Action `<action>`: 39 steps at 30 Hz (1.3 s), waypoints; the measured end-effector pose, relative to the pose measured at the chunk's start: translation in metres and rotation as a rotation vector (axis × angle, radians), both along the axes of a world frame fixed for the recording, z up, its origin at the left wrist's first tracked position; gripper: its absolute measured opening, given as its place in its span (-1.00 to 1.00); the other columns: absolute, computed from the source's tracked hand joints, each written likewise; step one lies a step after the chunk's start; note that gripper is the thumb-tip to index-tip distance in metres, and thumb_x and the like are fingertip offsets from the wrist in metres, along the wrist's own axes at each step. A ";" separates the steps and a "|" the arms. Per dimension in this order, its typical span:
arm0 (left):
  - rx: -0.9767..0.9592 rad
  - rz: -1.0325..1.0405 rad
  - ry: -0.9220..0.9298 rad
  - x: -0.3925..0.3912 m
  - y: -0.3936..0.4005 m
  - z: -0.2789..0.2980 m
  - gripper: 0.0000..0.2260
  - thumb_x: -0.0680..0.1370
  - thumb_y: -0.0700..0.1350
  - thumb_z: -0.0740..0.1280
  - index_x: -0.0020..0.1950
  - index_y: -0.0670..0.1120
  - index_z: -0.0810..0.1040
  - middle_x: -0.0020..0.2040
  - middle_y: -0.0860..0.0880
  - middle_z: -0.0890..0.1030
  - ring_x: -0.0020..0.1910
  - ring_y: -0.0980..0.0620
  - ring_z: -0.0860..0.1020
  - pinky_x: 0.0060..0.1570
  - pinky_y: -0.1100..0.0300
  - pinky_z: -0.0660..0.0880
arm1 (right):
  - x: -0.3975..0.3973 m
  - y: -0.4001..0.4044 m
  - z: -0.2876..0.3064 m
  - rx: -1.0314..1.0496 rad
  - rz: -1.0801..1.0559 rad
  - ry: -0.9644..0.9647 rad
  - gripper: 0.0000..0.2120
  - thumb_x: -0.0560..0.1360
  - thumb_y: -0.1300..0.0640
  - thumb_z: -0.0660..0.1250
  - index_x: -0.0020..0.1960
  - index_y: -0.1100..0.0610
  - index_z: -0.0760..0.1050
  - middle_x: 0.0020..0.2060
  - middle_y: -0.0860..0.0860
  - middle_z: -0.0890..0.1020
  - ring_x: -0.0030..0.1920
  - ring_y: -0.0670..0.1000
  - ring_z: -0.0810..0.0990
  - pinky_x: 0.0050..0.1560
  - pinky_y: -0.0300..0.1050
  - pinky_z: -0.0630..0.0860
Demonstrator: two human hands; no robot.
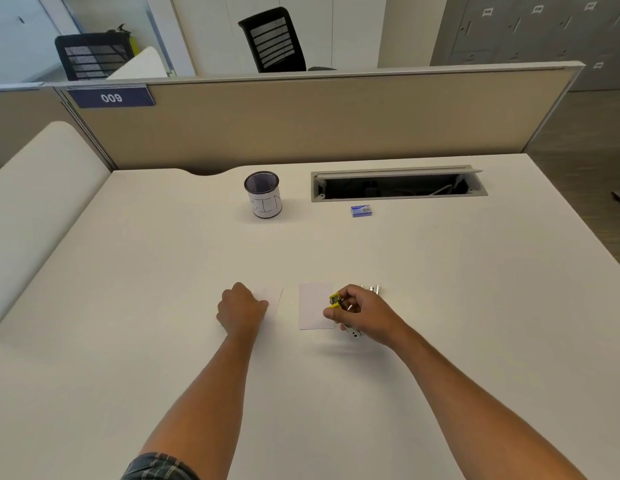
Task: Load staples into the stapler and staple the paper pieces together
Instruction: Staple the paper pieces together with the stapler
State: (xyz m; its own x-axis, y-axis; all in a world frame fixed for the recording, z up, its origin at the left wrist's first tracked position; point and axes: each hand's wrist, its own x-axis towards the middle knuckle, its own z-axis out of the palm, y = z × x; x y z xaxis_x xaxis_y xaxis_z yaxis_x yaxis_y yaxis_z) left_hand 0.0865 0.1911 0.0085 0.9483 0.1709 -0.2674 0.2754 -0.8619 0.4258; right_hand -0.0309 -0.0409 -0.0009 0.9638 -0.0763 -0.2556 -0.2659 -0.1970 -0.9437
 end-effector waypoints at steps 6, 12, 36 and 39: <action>-0.078 0.032 0.049 0.003 0.002 -0.002 -0.84 0.41 -0.13 0.45 -0.05 -0.11 0.57 -0.11 -0.06 0.62 -0.08 -0.17 0.59 -0.11 0.14 0.47 | 0.002 0.005 0.002 0.021 -0.007 0.018 -0.55 0.25 -0.34 0.59 -0.03 -0.11 0.59 -0.18 -0.04 0.70 -0.25 -0.01 0.70 -0.16 0.05 0.58; -0.106 -0.013 0.055 0.002 0.004 -0.004 -0.91 0.39 -0.24 0.30 -0.31 -0.13 0.46 -0.36 -0.10 0.52 -0.38 -0.10 0.43 -0.41 0.22 0.29 | 0.005 0.010 0.001 0.058 -0.009 0.033 -0.52 0.25 -0.33 0.60 -0.03 -0.06 0.58 -0.18 0.00 0.70 -0.25 0.01 0.70 -0.21 0.03 0.57; -1.249 -0.121 0.274 -0.029 -0.036 0.006 -0.45 0.28 -0.05 0.66 0.21 -0.12 0.61 -0.03 -0.21 0.73 -0.02 -0.22 0.72 -0.05 -0.10 0.65 | 0.024 0.014 0.023 0.169 -0.284 -0.065 -0.57 0.47 0.10 0.54 -0.31 0.25 0.34 -0.46 0.02 0.24 -0.50 0.01 0.17 -0.51 -0.27 0.15; -1.223 -0.120 0.253 -0.030 -0.035 0.006 -0.65 0.33 -0.07 0.64 0.03 -0.18 0.70 -0.02 -0.21 0.73 -0.04 -0.17 0.72 -0.14 0.05 0.63 | 0.023 0.010 0.024 0.097 -0.306 -0.076 -0.55 0.46 0.09 0.55 -0.36 0.21 0.33 -0.49 -0.02 0.25 -0.51 -0.02 0.20 -0.51 -0.27 0.19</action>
State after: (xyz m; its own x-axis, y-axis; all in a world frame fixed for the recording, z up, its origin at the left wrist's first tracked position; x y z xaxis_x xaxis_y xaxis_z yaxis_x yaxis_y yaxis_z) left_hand 0.0561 0.1563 0.0141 0.8396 -0.4011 -0.3662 0.4133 0.0345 0.9099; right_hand -0.0082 -0.0309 0.0228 0.9164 -0.3446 -0.2036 -0.2267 -0.0275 -0.9736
